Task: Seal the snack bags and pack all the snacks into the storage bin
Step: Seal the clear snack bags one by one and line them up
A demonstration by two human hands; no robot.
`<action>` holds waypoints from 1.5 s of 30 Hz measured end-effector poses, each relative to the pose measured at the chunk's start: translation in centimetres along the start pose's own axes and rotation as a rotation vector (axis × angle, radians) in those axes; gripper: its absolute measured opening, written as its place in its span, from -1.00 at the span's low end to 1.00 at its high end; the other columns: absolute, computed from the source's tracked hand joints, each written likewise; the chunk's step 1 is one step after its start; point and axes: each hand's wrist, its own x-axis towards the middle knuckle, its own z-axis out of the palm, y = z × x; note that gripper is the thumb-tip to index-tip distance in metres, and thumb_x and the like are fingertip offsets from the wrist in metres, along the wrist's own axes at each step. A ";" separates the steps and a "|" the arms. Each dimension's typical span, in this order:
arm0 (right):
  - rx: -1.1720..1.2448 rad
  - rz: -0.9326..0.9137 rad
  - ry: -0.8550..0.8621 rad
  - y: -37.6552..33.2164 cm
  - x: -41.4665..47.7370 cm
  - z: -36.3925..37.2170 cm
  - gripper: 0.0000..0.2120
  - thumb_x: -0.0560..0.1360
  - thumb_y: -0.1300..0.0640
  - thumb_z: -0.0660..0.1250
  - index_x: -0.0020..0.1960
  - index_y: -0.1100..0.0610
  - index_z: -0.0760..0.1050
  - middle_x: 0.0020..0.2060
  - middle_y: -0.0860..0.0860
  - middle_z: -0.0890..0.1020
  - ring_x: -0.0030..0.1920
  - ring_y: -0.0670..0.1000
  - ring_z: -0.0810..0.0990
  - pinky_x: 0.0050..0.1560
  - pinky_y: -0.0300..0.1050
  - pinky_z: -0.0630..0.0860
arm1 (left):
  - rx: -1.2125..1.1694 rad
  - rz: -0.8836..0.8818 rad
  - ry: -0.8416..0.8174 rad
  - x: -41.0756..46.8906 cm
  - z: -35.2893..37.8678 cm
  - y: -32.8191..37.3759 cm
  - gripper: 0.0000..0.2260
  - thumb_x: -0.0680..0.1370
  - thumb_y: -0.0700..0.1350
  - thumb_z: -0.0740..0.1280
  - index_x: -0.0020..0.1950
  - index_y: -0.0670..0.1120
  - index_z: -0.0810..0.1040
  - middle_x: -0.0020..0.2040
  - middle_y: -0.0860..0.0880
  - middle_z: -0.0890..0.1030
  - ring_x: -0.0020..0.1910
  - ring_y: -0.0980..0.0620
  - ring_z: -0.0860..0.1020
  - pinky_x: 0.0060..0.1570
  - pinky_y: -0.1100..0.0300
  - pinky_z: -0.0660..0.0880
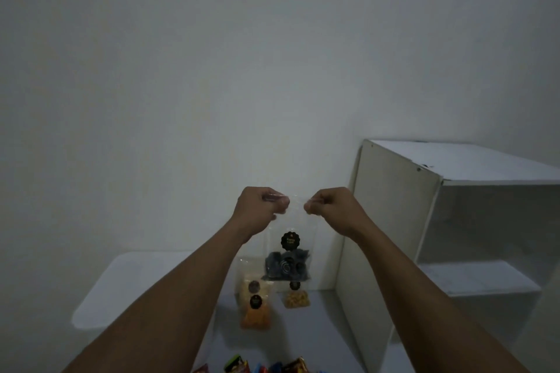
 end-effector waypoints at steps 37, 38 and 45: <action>0.050 -0.110 0.012 -4.2 2.0 -1.2 -0.91 0.46 0.07 0.48 -0.16 0.09 0.68 -0.25 0.04 0.69 -0.26 -0.08 0.58 -0.15 -0.16 0.50 | -0.039 0.092 -0.116 0.0 -1.5 4.1 -0.96 0.53 -0.19 0.43 -0.11 -0.14 0.67 -0.09 -0.09 0.69 -0.04 0.02 0.63 0.09 -0.03 0.62; 0.052 -0.113 0.002 -4.1 1.9 -1.2 -0.91 0.46 0.06 0.49 -0.15 0.08 0.69 -0.27 0.00 0.70 -0.26 -0.12 0.60 -0.18 -0.21 0.50 | 0.009 0.113 -0.103 0.1 -1.5 4.0 -0.95 0.53 -0.19 0.43 -0.11 -0.14 0.67 -0.10 -0.09 0.69 -0.04 0.01 0.64 0.10 -0.02 0.62; 0.108 -0.063 -0.028 -2.6 1.4 -2.1 -0.89 0.53 0.17 0.40 -0.10 0.19 0.66 -0.25 0.03 0.73 -0.25 -0.11 0.65 -0.20 -0.15 0.58 | 0.054 0.131 0.030 0.7 -2.6 3.7 -0.93 0.50 -0.14 0.47 -0.12 -0.13 0.71 -0.16 -0.09 0.72 -0.04 -0.08 0.68 0.09 0.02 0.60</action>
